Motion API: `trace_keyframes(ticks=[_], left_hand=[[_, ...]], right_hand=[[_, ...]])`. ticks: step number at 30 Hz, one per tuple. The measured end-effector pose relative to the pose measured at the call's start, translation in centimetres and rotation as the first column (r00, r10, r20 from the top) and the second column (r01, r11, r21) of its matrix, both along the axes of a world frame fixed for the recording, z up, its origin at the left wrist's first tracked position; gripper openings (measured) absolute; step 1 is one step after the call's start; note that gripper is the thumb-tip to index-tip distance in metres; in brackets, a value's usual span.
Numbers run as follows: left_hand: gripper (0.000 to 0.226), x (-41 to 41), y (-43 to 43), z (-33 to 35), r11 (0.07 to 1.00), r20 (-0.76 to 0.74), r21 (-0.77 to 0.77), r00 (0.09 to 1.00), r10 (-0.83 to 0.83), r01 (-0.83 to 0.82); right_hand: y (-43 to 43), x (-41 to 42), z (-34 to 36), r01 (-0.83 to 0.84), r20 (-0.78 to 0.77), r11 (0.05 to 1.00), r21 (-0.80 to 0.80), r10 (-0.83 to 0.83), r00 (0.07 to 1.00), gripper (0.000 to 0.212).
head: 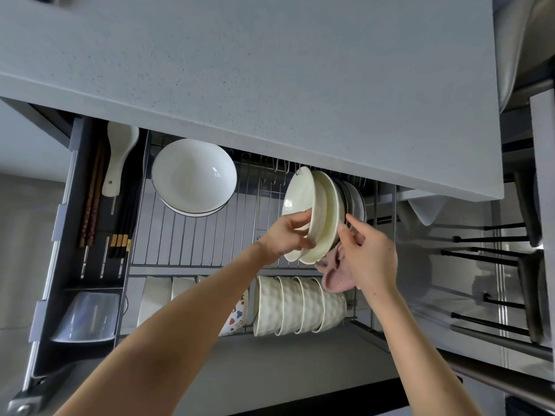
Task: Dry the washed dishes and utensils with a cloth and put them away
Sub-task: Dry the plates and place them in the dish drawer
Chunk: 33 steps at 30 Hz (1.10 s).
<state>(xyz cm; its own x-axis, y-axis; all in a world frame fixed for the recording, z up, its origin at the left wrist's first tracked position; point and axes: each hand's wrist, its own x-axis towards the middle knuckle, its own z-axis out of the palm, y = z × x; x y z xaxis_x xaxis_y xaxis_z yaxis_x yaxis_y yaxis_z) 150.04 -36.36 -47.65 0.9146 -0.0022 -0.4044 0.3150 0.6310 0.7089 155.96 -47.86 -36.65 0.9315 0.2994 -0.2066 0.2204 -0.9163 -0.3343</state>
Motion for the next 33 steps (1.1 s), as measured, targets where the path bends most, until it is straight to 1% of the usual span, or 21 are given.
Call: trace_keyframes(ticks=[5,8,12,16,19,23,25,28,30,31,33], left_hand=[[0.071,0.6,-0.8,-0.1,0.999,-0.006,-0.021,0.999,-0.035,0.035],[0.072,1.2,-1.2,0.5,0.999,-0.029,0.028,0.999,-0.027,0.028],[0.073,1.3,-1.8,0.7,0.992,-0.023,0.125,1.0,0.008,-0.005],[0.076,1.3,-1.5,0.4,0.993,-0.063,0.12,0.998,0.022,-0.015],[0.076,1.0,-1.1,0.2,0.996,-0.112,0.076,0.993,-0.041,0.05],[0.071,0.2,-0.5,0.5,0.966,-0.14,0.127,0.968,-0.207,0.225],[0.065,-0.1,-0.2,1.1,0.967,-0.181,0.116,0.962,-0.204,0.226],[0.055,-0.8,0.6,2.2,0.977,-0.258,0.156,0.961,-0.1,0.143],[0.053,-1.5,1.3,3.8,0.975,-0.26,0.191,0.964,-0.065,0.117],[0.056,-2.0,1.6,5.0,0.971,-0.243,0.203,0.967,-0.071,0.123],[0.07,-3.3,2.0,7.7,0.953,-0.182,0.245,0.974,-0.138,0.181]], right_hand=[[-0.7,0.8,0.3,0.005,-0.056,0.999,0.05,-0.003,0.998,0.033],[-0.7,1.1,0.0,0.01,-0.092,0.998,0.061,-0.004,0.996,0.03],[-0.7,1.2,-0.2,0.012,-0.122,0.999,0.046,-0.006,0.992,0.029],[-1.1,1.4,-0.6,0.036,-0.148,0.999,0.04,-0.03,0.989,0.031],[-1.5,1.2,-0.6,0.03,-0.157,0.999,0.028,-0.026,0.987,0.03],[-1.5,1.0,-0.1,0.016,-0.156,0.999,0.039,-0.01,0.988,0.029],[-1.5,0.9,0.3,-0.009,-0.14,0.999,0.05,0.016,0.99,0.029],[-1.4,0.7,1.3,-0.081,-0.102,0.994,0.069,0.088,0.991,0.03],[-1.0,0.2,2.8,-0.155,-0.084,0.984,0.089,0.162,0.983,0.035],[-0.7,-0.2,3.7,-0.194,-0.084,0.977,0.093,0.202,0.976,0.039],[-0.1,-1.0,5.8,-0.256,-0.114,0.961,0.106,0.267,0.957,0.051]])
